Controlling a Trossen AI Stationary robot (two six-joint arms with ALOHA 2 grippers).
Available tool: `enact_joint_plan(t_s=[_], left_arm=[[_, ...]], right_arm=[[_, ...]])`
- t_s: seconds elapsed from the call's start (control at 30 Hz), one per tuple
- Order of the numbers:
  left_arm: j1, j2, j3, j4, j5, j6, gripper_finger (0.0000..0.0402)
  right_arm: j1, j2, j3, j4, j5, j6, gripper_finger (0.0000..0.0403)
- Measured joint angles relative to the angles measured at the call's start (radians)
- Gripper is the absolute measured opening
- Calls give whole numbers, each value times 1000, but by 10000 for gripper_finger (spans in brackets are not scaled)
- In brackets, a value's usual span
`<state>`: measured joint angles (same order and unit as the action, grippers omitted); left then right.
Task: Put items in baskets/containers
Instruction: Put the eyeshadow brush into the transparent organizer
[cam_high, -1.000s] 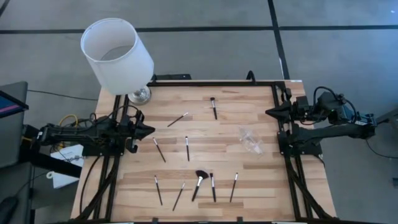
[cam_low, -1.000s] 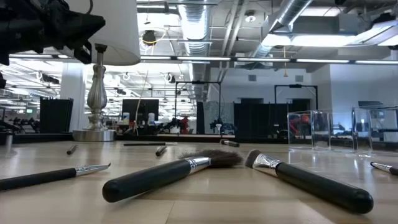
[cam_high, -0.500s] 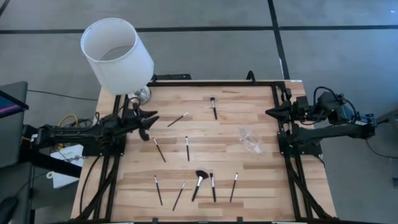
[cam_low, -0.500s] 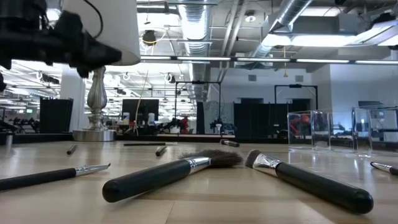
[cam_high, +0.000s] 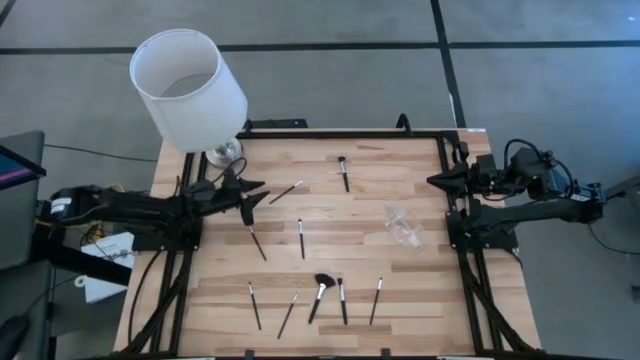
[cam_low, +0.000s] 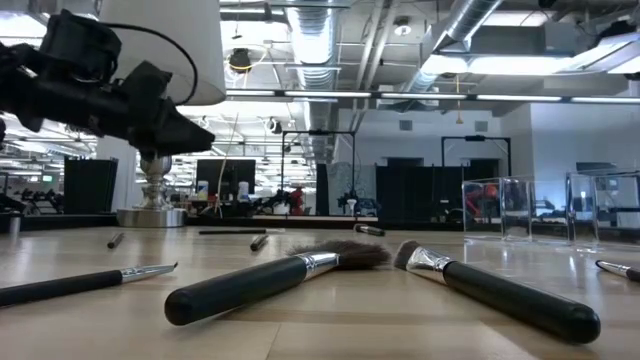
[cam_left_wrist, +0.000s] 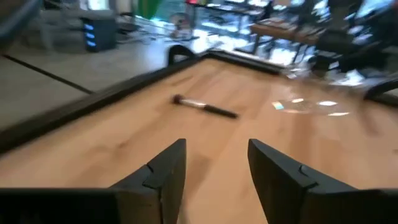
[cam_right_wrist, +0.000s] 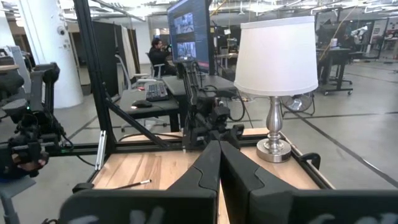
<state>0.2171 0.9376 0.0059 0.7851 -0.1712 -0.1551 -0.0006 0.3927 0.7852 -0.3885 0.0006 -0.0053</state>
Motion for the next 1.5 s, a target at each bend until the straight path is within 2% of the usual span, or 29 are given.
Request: enact_joint_plan(t_s=[0.33, 0.47, 0.6, 0.7, 0.77, 0.87, 1.03, 1.27, 1.43, 1.5], left_arm=[[-7, 351, 0, 304, -48, -18, 166], [-6, 442, 0, 360, -78, -9, 166], [-6, 480, 0, 382, -99, -8, 166], [-6, 488, 11, 383, -98, -7, 164], [-6, 488, 31, 383, -99, -7, 161], [-6, 492, 59, 387, -91, -7, 159], [-6, 535, 67, 384, -88, 1, 158], [-6, 653, 109, 389, -92, 1, 158], [-6, 724, 143, 389, -94, 40, 158], [-6, 739, 147, 388, -96, 42, 158]], right_arm=[[0, 14, -7, 62, 1, 81, 0], [-1, 40, -14, 103, 16, -36, 0], [-2, 73, -15, 204, 141, -187, 0], [-3, 124, -14, 281, 163, -226, 0], [-3, 178, -14, 334, 160, -226, 0], [-2, 294, -14, 366, 159, -143, 4], [12, 522, -16, 386, 170, -82, 46], [2, 810, -16, 548, 316, 20, 118], [-41, 963, -16, 650, 519, 151, 150], [-68, 1013, -15, 672, 533, 212, 156]])
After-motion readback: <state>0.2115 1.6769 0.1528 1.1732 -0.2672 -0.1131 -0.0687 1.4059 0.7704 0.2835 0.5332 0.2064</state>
